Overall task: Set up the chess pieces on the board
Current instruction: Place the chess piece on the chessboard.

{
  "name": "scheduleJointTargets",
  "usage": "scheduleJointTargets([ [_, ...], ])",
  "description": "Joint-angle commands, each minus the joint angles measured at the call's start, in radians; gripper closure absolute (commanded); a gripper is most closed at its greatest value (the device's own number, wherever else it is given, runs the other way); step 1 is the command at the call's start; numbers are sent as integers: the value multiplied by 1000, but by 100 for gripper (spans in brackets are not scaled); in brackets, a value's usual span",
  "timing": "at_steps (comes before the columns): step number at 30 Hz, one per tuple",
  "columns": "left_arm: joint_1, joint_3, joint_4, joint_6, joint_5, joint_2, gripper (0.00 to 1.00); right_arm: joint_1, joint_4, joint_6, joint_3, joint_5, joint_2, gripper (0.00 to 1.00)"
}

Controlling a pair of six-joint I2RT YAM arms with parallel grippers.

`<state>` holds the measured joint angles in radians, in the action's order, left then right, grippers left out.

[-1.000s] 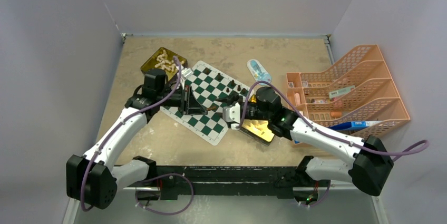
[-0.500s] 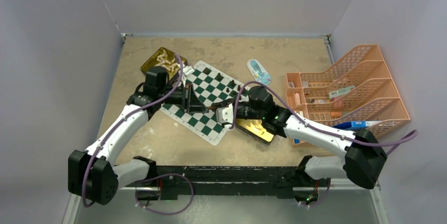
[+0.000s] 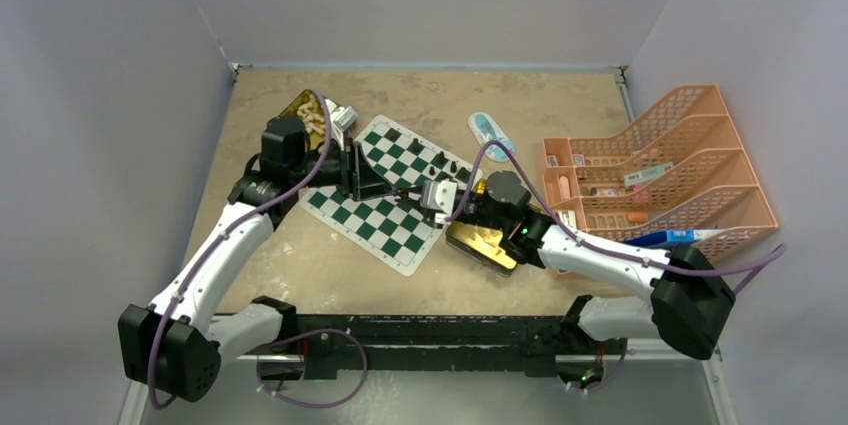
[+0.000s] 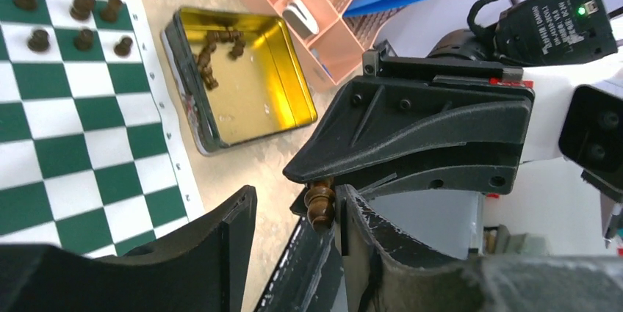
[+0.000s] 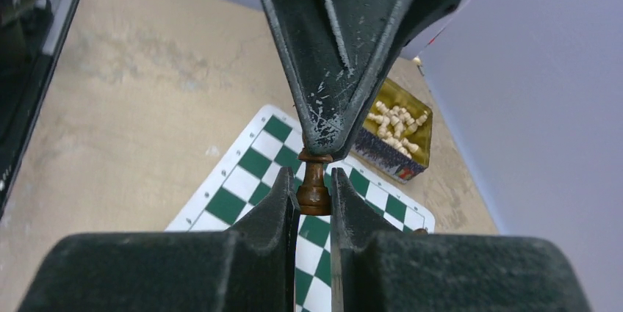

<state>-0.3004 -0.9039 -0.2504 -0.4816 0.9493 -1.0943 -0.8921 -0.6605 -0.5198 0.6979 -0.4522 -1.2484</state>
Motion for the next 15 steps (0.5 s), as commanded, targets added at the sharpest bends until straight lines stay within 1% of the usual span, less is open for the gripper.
scheduleJointTargets([
  [1, 4, -63, 95, -16, -77, 33, 57, -5, -227, 199, -2, 91, 31, 100],
  [4, 4, -55, 128, -38, -87, 31, 57, -8, -248, 229, 3, 129, 31, 100],
  [8, 4, -27, 202, -76, -63, 37, 59, -9, -238, 259, 15, 199, 27, 100],
  [12, 4, -6, 274, -107, -47, 33, 59, -10, -216, 263, 25, 215, 13, 100],
  [15, 4, -7, 276, -102, -60, 26, 60, -9, -234, 263, 16, 194, 10, 100],
])
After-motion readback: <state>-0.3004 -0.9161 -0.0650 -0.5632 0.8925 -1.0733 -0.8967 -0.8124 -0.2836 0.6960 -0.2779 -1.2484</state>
